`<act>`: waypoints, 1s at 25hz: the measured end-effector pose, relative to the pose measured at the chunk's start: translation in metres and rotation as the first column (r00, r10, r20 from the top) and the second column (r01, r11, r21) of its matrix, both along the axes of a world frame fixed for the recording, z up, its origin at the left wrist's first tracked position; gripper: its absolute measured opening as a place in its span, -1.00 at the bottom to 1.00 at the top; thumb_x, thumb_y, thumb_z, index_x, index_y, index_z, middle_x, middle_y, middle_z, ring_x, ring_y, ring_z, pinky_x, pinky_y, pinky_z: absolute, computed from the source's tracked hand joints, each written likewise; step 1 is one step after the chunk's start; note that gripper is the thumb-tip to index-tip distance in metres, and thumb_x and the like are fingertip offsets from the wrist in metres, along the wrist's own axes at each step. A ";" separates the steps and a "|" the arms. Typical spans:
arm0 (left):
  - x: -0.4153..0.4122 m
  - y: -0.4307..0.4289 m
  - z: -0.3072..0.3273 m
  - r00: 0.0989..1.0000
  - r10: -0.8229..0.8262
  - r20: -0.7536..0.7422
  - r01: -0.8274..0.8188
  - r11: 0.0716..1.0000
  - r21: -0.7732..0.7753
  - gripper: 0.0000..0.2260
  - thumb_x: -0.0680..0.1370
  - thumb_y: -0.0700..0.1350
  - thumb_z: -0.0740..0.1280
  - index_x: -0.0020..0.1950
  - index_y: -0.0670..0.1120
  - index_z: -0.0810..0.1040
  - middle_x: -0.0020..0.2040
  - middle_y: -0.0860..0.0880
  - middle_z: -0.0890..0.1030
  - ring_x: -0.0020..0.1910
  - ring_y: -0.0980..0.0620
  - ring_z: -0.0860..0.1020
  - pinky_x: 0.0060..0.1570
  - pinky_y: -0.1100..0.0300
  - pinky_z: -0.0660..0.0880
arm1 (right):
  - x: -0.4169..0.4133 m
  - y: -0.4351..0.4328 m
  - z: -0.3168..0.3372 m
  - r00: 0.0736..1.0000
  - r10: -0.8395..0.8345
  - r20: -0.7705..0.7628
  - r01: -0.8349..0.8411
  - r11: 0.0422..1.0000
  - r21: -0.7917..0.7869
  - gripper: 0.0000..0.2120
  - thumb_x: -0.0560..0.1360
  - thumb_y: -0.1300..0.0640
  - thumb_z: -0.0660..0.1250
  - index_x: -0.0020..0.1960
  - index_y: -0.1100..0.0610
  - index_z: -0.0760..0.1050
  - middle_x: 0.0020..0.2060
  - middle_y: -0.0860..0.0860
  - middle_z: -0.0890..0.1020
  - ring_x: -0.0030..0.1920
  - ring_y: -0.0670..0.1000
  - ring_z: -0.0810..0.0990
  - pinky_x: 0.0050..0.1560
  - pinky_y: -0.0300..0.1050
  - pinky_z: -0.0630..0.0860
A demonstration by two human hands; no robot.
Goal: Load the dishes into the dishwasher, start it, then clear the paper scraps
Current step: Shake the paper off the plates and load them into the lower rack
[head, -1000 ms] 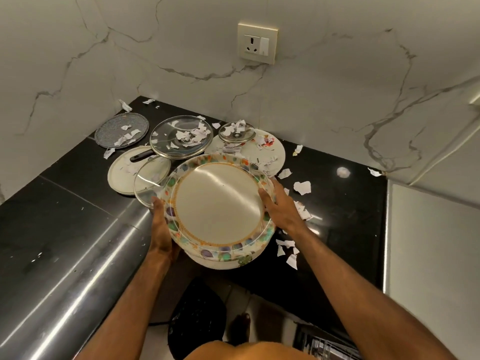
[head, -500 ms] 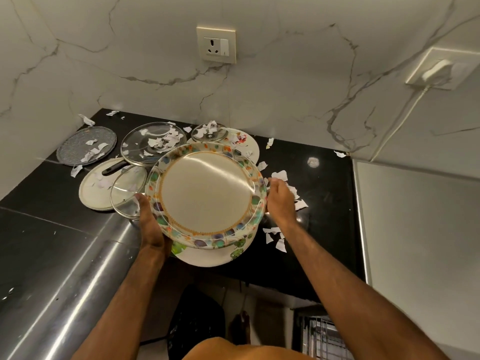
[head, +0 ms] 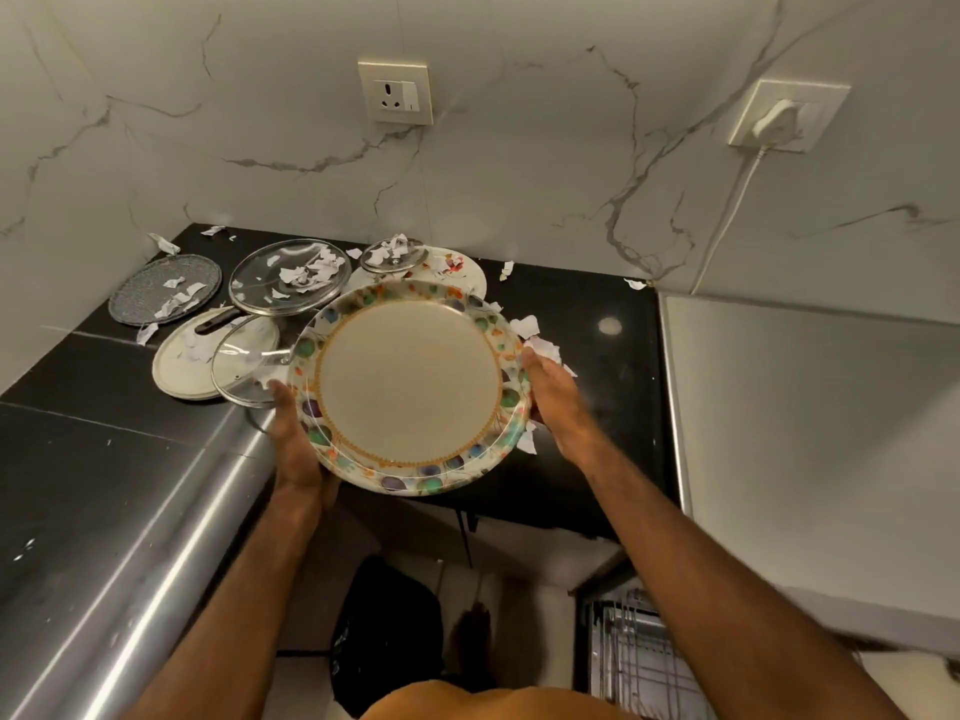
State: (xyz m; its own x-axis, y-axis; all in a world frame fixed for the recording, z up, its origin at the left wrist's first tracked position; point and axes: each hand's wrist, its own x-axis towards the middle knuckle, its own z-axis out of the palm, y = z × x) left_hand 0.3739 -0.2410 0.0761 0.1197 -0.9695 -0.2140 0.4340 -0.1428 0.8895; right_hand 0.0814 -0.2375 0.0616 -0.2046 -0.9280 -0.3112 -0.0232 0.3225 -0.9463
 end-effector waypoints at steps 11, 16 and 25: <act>-0.094 0.085 -0.015 0.852 -0.224 0.474 0.208 0.974 0.086 -0.72 0.61 0.14 0.40 0.03 -0.06 0.71 -0.11 -0.11 0.73 -0.11 -0.15 0.66 -0.05 -0.04 0.63 | -0.074 0.189 -0.041 0.906 -0.421 -0.028 0.422 0.906 0.040 -0.59 0.72 -0.22 0.09 0.16 0.02 0.59 -0.04 0.04 0.73 -0.06 0.04 0.75 -0.04 0.05 0.72; -0.100 0.074 -0.010 0.885 -0.115 0.450 0.081 0.992 0.094 -0.68 0.57 0.20 0.43 -0.26 0.03 0.65 -0.36 0.06 0.65 -0.28 -0.05 0.59 -0.16 0.02 0.55 | -0.109 0.225 -0.039 0.864 -0.494 -0.098 0.498 0.867 0.019 -0.67 0.75 0.00 0.14 0.04 0.10 0.63 -0.25 0.05 0.71 -0.32 -0.03 0.68 -0.28 -0.12 0.59; -0.088 0.036 0.007 0.954 -0.060 0.295 0.044 0.997 0.060 -0.74 0.61 0.13 0.40 -0.08 -0.05 0.64 -0.26 0.02 0.68 -0.32 0.04 0.64 -0.29 0.14 0.64 | -0.096 0.142 -0.007 0.892 -0.378 0.247 0.374 0.925 0.063 -0.56 0.70 -0.07 0.25 0.38 0.25 0.53 -0.05 -0.01 0.70 -0.07 0.00 0.70 -0.01 -0.07 0.65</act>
State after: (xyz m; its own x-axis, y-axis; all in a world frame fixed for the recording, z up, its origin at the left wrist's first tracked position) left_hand 0.2855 -0.2045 0.0835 0.1355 -0.9644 -0.2273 0.1431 -0.2080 0.9676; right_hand -0.0146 -0.0954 0.0545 -0.4517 -0.7926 -0.4097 0.3386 0.2725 -0.9006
